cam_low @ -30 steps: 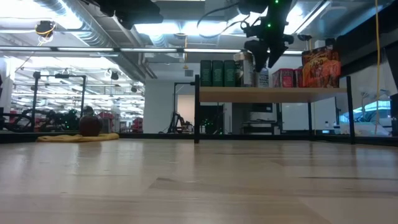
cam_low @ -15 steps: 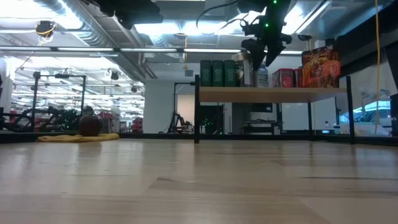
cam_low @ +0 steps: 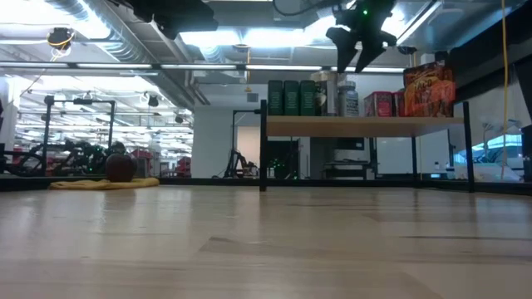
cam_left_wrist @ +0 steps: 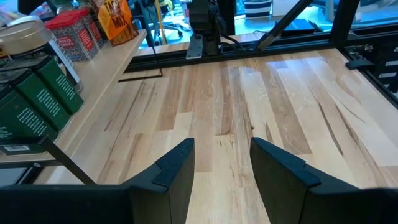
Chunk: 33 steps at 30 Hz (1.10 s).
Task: Shelf spices
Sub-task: Return to Home Position
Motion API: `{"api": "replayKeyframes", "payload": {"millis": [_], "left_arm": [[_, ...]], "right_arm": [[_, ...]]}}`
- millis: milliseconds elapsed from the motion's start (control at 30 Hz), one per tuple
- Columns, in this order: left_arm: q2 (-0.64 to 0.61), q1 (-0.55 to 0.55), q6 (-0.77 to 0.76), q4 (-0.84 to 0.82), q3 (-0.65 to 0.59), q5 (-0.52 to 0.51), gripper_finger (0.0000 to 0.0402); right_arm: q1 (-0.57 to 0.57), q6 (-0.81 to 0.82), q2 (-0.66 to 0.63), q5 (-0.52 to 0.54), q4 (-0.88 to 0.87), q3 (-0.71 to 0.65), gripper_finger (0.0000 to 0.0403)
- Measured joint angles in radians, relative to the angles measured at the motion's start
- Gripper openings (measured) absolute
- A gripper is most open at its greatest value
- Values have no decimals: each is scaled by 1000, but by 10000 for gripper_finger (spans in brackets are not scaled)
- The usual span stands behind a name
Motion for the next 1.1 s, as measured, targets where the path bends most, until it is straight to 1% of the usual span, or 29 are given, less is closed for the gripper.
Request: {"api": "replayKeyframes", "payload": {"millis": [167, 333, 500, 733, 1100], "left_arm": [[0, 0, 0, 0, 0, 0, 150], [0, 1, 0, 0, 0, 0, 150], [0, 0, 0, 0, 0, 0, 150], [0, 0, 0, 0, 0, 0, 150], [0, 0, 9, 11, 0, 0, 150]], "right_arm": [[-51, 13, 9, -104, 44, 0, 298], [-79, 14, 10, -130, 64, 1, 298], [-76, 11, 8, -143, 57, 1, 298], [-23, 7, -24, -150, 58, 0, 298], [101, -27, -148, -147, 55, 0, 298]]}}
